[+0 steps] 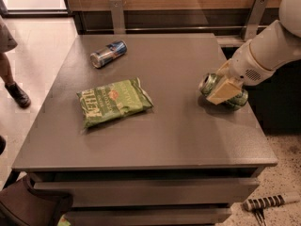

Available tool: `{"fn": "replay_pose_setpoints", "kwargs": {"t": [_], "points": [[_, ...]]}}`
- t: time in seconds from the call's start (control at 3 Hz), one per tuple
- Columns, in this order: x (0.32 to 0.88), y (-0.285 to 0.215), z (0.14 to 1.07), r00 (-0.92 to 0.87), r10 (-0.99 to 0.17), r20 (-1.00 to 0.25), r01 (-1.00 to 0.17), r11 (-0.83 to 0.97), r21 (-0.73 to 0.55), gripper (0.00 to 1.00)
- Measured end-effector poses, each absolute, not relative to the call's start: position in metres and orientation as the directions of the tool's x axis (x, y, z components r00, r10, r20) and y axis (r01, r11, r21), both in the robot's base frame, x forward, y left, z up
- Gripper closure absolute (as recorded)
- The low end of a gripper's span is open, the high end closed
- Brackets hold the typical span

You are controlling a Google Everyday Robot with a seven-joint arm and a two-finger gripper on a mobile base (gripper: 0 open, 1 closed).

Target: Knock green can over

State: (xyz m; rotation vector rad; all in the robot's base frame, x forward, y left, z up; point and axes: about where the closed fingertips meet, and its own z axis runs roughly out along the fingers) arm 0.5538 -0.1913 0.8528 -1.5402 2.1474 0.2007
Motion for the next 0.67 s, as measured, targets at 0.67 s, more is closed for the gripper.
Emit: {"fn": "replay_pose_setpoints", "kwargs": {"t": [0.67], "points": [[0.5576,-0.1778,0.8272,-0.214,-0.841,-0.496,-0.94,0.316,-0.131,0.85]]}}
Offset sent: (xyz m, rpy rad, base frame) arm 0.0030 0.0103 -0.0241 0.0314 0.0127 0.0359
